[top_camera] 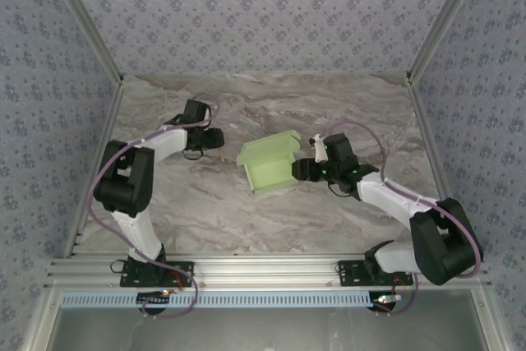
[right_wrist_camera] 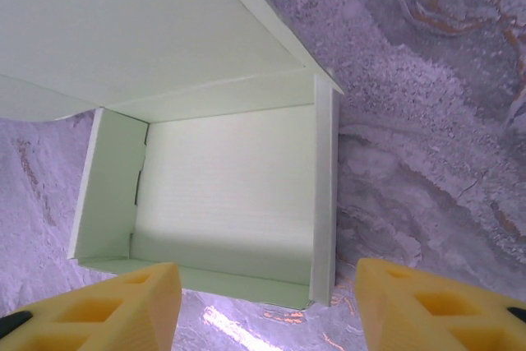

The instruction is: Fold the paper box

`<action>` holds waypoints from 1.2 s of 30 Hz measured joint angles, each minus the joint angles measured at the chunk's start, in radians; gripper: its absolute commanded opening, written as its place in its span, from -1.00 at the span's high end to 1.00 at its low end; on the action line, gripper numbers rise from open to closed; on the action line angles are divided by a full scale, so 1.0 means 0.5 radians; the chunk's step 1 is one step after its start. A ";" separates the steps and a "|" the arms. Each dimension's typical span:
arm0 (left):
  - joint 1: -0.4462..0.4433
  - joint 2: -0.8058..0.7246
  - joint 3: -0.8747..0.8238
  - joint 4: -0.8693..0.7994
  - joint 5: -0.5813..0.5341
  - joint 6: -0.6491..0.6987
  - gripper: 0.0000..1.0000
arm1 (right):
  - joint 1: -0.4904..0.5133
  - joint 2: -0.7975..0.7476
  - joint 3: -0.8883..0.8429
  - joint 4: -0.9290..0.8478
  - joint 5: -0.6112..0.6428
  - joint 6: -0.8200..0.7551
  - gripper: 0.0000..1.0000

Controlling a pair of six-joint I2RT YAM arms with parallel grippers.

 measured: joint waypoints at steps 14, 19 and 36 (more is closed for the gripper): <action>-0.108 0.237 0.221 -0.167 -0.109 0.099 0.56 | -0.054 -0.018 -0.085 -0.006 0.008 -0.036 -0.22; -0.105 0.191 0.151 -0.112 -0.166 0.102 0.76 | -0.079 -0.089 -0.085 -0.038 0.026 -0.050 -0.23; -0.739 -1.553 -0.855 0.048 -0.458 0.031 0.82 | -0.211 -0.176 -0.024 -0.192 0.130 -0.104 -0.25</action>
